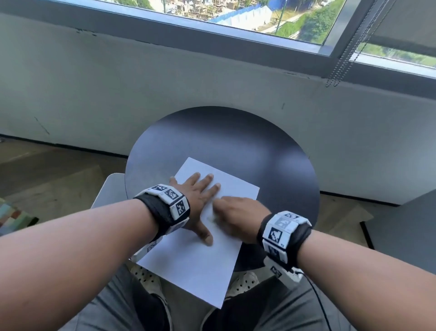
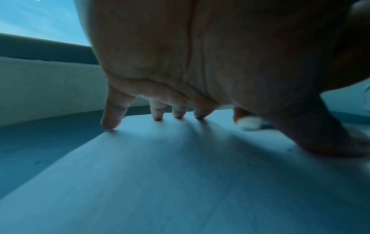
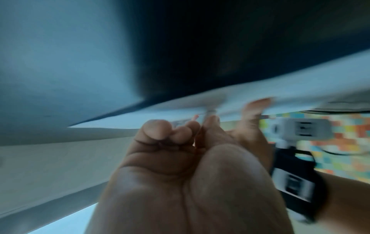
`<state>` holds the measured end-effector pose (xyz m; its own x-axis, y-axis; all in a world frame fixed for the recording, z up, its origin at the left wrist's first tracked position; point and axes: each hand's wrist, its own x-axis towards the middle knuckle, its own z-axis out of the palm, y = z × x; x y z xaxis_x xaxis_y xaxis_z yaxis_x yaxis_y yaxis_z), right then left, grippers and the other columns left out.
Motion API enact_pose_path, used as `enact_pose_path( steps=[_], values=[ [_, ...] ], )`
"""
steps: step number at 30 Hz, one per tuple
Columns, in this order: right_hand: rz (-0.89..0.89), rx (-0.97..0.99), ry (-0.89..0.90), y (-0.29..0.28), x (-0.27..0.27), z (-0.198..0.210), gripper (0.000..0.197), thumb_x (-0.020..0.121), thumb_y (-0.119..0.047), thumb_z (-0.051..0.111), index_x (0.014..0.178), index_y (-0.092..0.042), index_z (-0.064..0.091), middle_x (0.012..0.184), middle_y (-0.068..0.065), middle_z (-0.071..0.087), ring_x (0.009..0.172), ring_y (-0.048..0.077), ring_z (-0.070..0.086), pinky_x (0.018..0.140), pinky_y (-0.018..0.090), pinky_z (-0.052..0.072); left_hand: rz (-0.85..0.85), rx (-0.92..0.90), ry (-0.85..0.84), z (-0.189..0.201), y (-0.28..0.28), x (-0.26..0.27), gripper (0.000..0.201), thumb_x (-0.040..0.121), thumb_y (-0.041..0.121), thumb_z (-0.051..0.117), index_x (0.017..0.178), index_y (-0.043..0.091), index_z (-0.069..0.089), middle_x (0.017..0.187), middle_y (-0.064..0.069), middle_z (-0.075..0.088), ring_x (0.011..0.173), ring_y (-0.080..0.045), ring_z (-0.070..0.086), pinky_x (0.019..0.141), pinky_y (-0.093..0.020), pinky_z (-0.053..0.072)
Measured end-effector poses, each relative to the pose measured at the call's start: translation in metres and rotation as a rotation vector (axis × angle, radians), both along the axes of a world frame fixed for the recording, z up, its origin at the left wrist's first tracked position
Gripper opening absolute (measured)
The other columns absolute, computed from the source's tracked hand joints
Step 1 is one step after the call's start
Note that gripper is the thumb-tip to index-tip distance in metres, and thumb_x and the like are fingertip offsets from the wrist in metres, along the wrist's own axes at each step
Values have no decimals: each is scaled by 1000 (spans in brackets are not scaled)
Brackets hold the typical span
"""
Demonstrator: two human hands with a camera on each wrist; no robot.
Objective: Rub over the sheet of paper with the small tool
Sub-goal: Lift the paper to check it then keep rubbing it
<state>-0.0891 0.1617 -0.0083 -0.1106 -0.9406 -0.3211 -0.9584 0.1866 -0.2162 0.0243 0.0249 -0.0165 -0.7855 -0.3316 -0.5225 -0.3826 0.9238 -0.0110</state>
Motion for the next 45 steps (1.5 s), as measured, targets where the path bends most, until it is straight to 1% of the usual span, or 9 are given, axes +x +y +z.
enact_pose_path(
  steps=[4, 10, 15, 21, 26, 32, 37, 42, 45],
  values=[
    [-421, 7, 82, -17, -36, 0, 21, 99, -38, 39, 99, -17, 36, 114, 15, 59, 89, 34, 53, 71, 37, 39, -2, -2, 8, 2, 1, 0, 148, 41, 94, 62, 152, 34, -17, 161, 7, -24, 150, -24, -12, 113, -63, 19],
    [-96, 13, -101, -11, 20, -5, 18, 96, -35, 46, 105, -20, 44, 111, 8, 61, 102, 34, 57, 72, 36, 40, 6, 20, 30, -1, -4, 0, 153, 38, 95, 61, 153, 30, -16, 161, 7, -24, 150, -22, -14, 117, -61, 12],
    [-528, 5, 17, -28, -42, -1, 22, 97, -35, 43, 102, -14, 39, 113, 18, 59, 91, 36, 56, 77, 39, 45, 13, 40, 82, -4, -3, 5, 152, 40, 97, 57, 154, 26, -13, 162, 3, -21, 150, -20, -13, 120, -55, 12],
    [-134, -11, -74, -16, 1, -5, 24, 96, -37, 46, 110, -18, 48, 113, 9, 62, 104, 32, 56, 73, 35, 40, 15, 19, 82, -6, 0, 8, 149, 42, 100, 49, 153, 26, -15, 161, 3, -23, 150, -19, -15, 116, -61, 11],
    [-505, -15, 24, -21, -47, 1, 25, 96, -37, 46, 100, -12, 45, 108, 15, 61, 92, 35, 58, 77, 38, 49, 23, 8, 66, -5, 1, 7, 149, 40, 101, 48, 153, 28, -16, 161, 3, -24, 150, -20, -15, 113, -66, 15],
    [9, 25, -102, 10, 12, 5, 13, 94, -33, 48, 95, -21, 47, 99, 2, 59, 92, 27, 55, 76, 37, 46, 30, 10, 52, -4, 1, 7, 149, 41, 100, 51, 152, 29, -17, 160, 2, -26, 150, -22, -16, 113, -67, 14],
    [-484, 13, 99, 0, -56, 5, 21, 97, -35, 41, 96, -14, 41, 104, 11, 61, 86, 33, 55, 76, 39, 46, 35, 4, 34, -2, 7, 3, 141, 42, 100, 52, 150, 41, -19, 161, 0, -25, 149, -26, -15, 110, -69, 16],
    [73, 37, -58, 28, 0, 12, 13, 97, -35, 45, 98, -22, 42, 98, -1, 55, 93, 24, 54, 73, 34, 40, 31, -20, 16, 0, 7, 2, 136, 43, 99, 52, 146, 49, -20, 160, -3, -26, 149, -29, -14, 107, -70, 21],
    [-27, 31, 13, 22, -28, 6, 20, 96, -38, 46, 104, -21, 49, 104, 0, 60, 94, 24, 55, 80, 35, 45, 24, -21, 11, 1, 8, 1, 132, 42, 100, 50, 143, 54, -20, 160, -4, -25, 149, -30, -13, 106, -70, 23]
  ],
)
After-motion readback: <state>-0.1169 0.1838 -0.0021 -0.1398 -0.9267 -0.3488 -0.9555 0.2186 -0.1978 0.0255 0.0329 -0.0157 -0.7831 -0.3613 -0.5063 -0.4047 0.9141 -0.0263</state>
